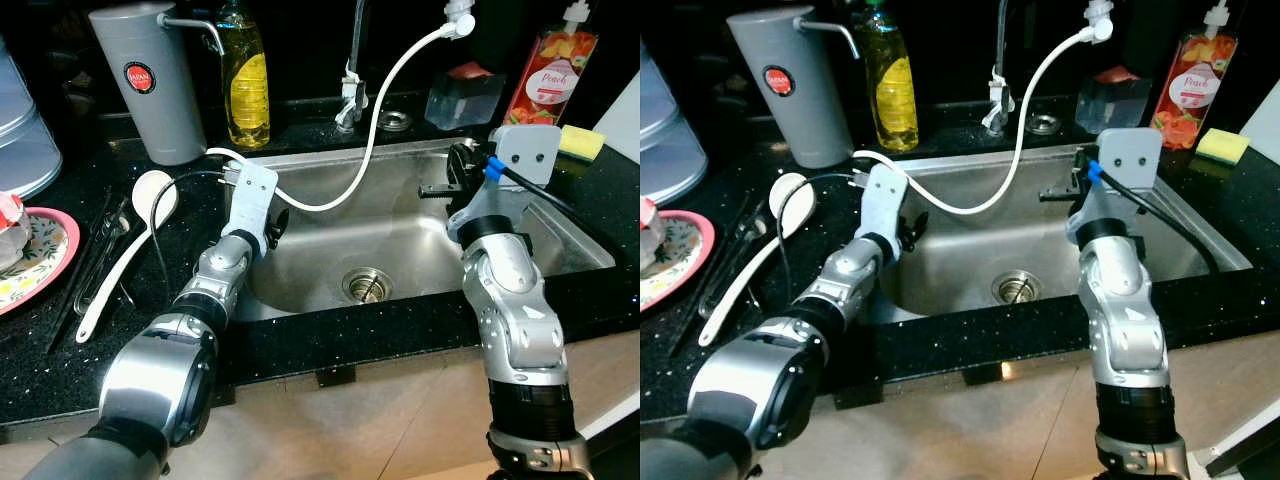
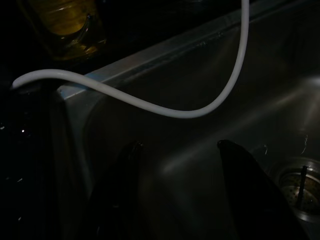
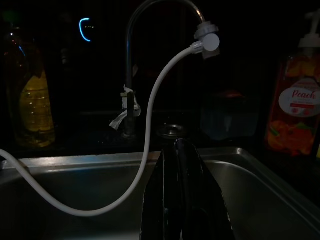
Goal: Kitchen organization
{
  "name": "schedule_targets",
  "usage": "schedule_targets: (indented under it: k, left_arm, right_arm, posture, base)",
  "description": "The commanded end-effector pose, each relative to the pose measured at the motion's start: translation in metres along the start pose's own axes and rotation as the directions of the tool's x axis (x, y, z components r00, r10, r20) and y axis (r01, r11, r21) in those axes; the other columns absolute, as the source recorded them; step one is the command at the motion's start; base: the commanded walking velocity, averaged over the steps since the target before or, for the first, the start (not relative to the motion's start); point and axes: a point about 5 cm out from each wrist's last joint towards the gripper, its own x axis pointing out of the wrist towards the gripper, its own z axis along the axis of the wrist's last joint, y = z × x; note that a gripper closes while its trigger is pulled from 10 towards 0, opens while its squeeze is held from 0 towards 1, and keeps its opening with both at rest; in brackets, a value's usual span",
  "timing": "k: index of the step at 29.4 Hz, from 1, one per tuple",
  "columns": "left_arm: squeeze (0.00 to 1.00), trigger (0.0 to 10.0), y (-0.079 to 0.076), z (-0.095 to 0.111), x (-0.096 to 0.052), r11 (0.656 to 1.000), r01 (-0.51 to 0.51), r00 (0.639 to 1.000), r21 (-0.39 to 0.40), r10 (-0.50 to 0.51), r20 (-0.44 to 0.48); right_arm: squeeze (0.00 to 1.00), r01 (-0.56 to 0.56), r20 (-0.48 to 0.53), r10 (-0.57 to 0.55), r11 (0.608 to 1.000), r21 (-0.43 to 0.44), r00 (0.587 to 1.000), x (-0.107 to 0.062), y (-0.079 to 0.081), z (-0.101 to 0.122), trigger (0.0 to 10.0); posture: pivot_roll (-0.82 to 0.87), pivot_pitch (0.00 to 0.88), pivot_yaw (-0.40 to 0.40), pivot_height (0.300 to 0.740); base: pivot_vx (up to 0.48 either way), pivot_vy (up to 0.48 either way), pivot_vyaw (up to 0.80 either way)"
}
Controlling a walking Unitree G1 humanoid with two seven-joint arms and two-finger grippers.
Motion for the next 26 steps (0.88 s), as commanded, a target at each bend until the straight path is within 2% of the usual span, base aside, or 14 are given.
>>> schedule_targets:
  k: [1, 3, 8, 16, 26]
  left_arm:
    - [0.00, 10.0, -0.005, -0.013, -0.003, 0.999, 0.006, 0.999, -0.031, -0.007, -0.041]
    - [0.00, 10.0, -0.008, -0.007, 0.000, 0.997, 0.012, 1.000, -0.077, -0.014, -0.025]
    - [0.00, 10.0, -0.003, -0.012, -0.002, 0.993, -0.036, 0.998, -0.114, 0.028, -0.064]
    - [0.00, 10.0, 0.005, -0.018, -0.005, 0.991, -0.063, 0.996, -0.114, 0.055, -0.073]
    - [0.00, 10.0, -0.003, -0.016, -0.003, 0.995, -0.033, 0.997, -0.099, 0.026, -0.073]
  right_arm:
    - [0.00, 0.013, -0.005, -0.013, 1.000, -0.011, 1.000, -0.002, -0.003, 0.000, 10.0]
    - [0.00, 0.012, -0.009, -0.012, 1.000, -0.011, 1.000, -0.003, -0.004, 0.000, 10.0]
    - [0.00, 0.007, -0.007, -0.007, 1.000, -0.009, 1.000, -0.003, 0.000, 0.001, 10.0]
    - [0.00, 0.026, -0.012, -0.027, 0.999, -0.017, 1.000, -0.006, -0.007, 0.002, 10.0]
    - [0.00, 0.018, -0.012, -0.018, 1.000, -0.009, 1.000, -0.004, -0.003, 0.002, 10.0]
  posture:
    - [-0.23, 0.150, 0.052, 0.740]
    - [-0.22, 0.148, 0.049, 0.740]
    - [-0.24, 0.152, 0.058, 0.740]
    - [-0.24, 0.155, 0.058, 0.740]
    - [-0.24, 0.153, 0.057, 0.740]
  base:
    - [0.000, 0.000, 0.00]
    - [0.000, 0.000, 0.00]
    - [0.000, 0.000, 0.00]
    - [0.000, 0.000, 0.00]
    - [0.000, 0.000, 0.00]
